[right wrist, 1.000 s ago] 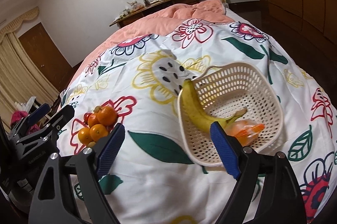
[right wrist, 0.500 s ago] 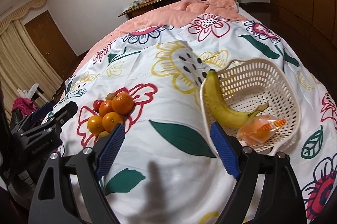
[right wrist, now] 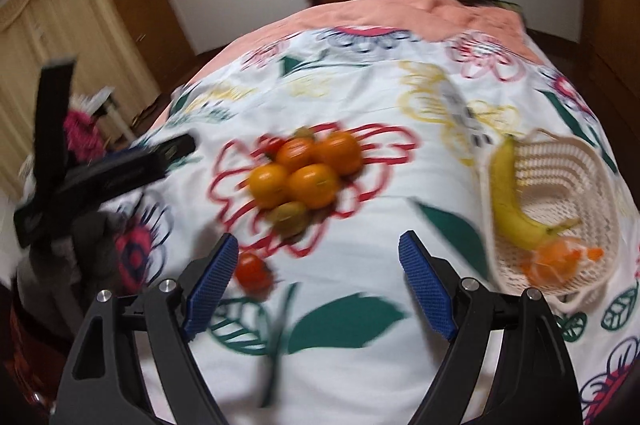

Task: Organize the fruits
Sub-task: 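Grasp the red tomato beside the oranges with the right tool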

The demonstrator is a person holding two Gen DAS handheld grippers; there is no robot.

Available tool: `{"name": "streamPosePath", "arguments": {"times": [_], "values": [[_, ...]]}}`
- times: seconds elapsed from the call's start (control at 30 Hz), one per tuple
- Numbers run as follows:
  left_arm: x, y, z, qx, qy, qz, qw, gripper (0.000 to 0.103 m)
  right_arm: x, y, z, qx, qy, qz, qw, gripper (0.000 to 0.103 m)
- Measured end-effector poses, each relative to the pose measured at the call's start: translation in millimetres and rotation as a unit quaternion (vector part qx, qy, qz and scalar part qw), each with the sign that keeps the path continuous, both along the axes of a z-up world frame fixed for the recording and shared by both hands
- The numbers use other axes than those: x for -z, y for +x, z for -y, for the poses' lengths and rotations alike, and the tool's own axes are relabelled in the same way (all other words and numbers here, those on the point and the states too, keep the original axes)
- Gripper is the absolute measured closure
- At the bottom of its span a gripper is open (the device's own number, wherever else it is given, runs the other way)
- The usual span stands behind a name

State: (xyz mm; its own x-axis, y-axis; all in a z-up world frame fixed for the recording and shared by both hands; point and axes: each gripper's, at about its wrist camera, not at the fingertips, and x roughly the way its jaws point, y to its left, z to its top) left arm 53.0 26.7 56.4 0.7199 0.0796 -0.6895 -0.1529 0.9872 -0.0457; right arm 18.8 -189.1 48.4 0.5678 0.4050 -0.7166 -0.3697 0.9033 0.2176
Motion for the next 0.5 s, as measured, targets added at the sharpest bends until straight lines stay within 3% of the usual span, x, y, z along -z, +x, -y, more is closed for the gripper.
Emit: {"name": "streamPosePath", "arguments": {"times": [0.17, 0.33, 0.5], "values": [[4, -3, -6, -0.002, -0.005, -0.002, 1.0000, 0.004, 5, -10, -31, -0.048, -0.041, 0.003, 0.998, 0.035], [6, -3, -7, -0.002, -0.007, -0.002, 1.0000, 0.004, 13, -7, -43, -0.067, -0.060, -0.021, 0.996, 0.051], [6, -3, -8, -0.002, -0.007, -0.002, 1.0000, 0.004, 20, -3, -50, -0.077, -0.067, -0.040, 0.994, 0.056]]}}
